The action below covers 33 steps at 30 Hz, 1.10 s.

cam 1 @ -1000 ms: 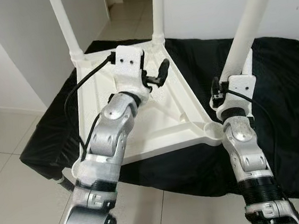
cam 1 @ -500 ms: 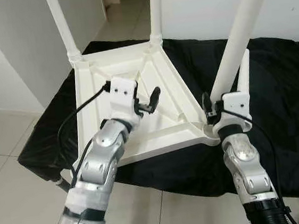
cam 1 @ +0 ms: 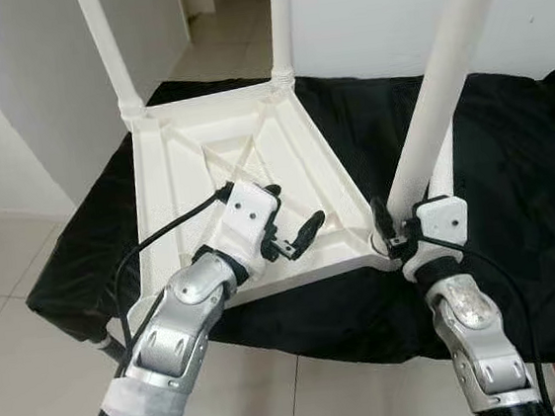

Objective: Building children table

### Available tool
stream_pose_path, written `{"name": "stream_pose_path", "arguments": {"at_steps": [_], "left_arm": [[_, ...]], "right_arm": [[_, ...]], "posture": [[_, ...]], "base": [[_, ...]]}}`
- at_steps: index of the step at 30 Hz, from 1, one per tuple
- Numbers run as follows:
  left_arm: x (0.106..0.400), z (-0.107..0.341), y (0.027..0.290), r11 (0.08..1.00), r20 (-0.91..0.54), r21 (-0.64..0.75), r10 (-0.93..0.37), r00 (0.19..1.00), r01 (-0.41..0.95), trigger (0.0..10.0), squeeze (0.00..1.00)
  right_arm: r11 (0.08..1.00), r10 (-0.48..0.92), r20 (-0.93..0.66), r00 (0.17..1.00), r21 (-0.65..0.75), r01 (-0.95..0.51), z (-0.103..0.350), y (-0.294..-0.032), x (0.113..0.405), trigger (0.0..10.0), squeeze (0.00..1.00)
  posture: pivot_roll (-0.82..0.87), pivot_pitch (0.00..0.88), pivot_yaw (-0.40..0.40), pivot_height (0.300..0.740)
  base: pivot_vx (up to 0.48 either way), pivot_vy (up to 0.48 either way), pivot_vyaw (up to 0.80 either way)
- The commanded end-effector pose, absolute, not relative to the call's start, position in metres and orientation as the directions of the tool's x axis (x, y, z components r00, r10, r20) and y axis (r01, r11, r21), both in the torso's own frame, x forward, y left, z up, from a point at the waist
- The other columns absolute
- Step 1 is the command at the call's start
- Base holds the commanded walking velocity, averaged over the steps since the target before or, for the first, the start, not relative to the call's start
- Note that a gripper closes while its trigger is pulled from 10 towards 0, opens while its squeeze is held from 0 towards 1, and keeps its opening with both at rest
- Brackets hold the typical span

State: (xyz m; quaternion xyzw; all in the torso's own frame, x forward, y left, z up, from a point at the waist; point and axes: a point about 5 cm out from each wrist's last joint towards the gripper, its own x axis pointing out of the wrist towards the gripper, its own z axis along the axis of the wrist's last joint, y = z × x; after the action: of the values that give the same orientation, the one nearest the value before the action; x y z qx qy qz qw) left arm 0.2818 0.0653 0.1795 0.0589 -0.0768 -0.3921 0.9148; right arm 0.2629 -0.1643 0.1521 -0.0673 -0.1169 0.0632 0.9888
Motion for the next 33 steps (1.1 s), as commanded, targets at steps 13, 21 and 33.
{"name": "stream_pose_path", "arguments": {"at_steps": [13,21,33], "left_arm": [[0.274,0.174,0.063,0.603,0.045,0.162,-0.796,0.604,0.781,10.0,0.00],[0.274,0.175,0.064,0.599,0.038,0.174,-0.798,0.602,0.782,10.0,0.00],[0.276,0.179,0.064,0.603,0.044,0.188,-0.794,0.607,0.775,10.0,0.00]], "right_arm": [[0.939,0.298,0.146,0.943,-0.222,-0.263,0.134,-0.155,0.262,10.0,0.00],[0.888,0.404,0.067,0.913,-0.270,-0.373,0.121,-0.155,0.265,10.0,0.00],[0.938,0.343,0.051,0.938,-0.065,-0.339,0.118,-0.155,0.271,10.0,0.00]], "posture": [[-0.08,0.025,0.037,0.740],[-0.07,0.022,0.034,0.740],[-0.06,0.011,0.031,0.740]], "base": [[0.000,0.000,0.00],[0.000,0.000,0.00],[0.000,0.000,0.00]]}}
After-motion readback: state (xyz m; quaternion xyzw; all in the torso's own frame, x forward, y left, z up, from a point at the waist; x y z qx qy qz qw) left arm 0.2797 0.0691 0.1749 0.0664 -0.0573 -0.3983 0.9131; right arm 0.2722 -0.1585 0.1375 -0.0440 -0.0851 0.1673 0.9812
